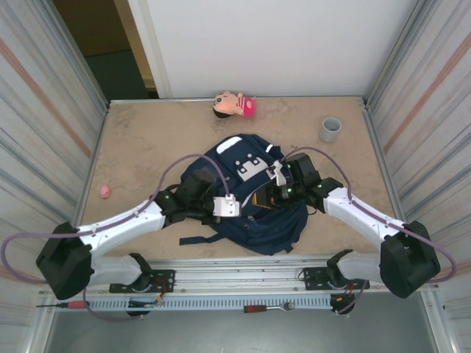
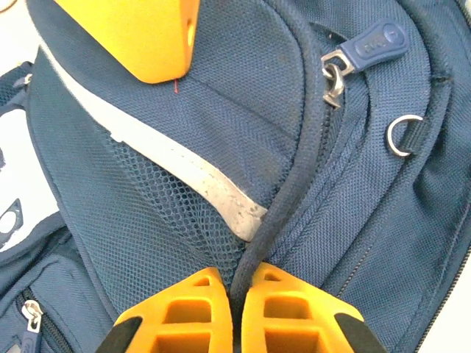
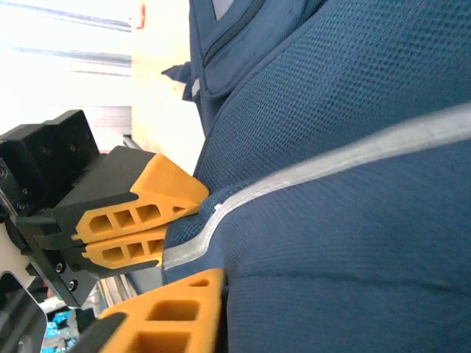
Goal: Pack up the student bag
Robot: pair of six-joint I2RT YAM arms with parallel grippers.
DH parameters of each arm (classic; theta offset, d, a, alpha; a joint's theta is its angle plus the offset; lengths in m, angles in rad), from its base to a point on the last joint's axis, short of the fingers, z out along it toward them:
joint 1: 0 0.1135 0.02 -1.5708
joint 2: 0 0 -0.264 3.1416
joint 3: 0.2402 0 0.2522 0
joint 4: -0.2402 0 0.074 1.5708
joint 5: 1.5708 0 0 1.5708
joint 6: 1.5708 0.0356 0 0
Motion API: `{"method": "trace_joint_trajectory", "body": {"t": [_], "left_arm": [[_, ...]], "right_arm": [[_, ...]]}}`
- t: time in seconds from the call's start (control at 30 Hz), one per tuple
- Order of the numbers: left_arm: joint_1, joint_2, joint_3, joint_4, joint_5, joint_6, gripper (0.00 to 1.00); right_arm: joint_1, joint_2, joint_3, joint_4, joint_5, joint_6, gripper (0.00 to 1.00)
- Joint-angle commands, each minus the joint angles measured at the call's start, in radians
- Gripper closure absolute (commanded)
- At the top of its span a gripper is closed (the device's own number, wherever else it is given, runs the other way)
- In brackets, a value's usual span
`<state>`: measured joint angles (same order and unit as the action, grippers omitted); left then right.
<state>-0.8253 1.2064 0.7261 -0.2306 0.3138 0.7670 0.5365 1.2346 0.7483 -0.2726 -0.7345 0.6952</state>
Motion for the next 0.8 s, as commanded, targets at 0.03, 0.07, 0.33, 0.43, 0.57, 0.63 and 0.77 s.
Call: {"method": "trace_joint_trajectory", "body": {"t": [0.03, 0.07, 0.33, 0.43, 0.57, 0.63, 0.77], "left_arm": [[-0.014, -0.033, -0.036, 0.01, 0.047, -0.138, 1.0], [-0.013, -0.02, -0.03, 0.004, 0.029, -0.153, 1.0], [-0.011, 0.025, 0.009, -0.022, 0.051, -0.242, 1.0], [-0.007, 0.014, 0.011, -0.028, 0.057, -0.247, 1.0], [0.003, -0.003, 0.008, -0.026, 0.066, -0.257, 1.0], [0.008, -0.008, 0.006, -0.022, 0.07, -0.264, 1.0], [0.012, -0.007, 0.006, -0.024, 0.077, -0.266, 1.0]], "right_arm": [[-0.001, -0.062, 0.019, 0.003, 0.044, -0.051, 0.63], [0.004, -0.082, 0.019, -0.014, 0.067, -0.056, 0.6], [0.211, -0.329, -0.03, -0.256, 0.454, -0.076, 0.55], [0.316, -0.386, -0.069, -0.265, 0.563, -0.034, 0.55], [0.393, -0.381, -0.096, -0.229, 0.609, 0.003, 0.54], [0.416, -0.351, -0.088, -0.216, 0.615, 0.004, 0.55], [0.454, -0.298, -0.069, -0.2, 0.651, -0.004, 0.54]]}}
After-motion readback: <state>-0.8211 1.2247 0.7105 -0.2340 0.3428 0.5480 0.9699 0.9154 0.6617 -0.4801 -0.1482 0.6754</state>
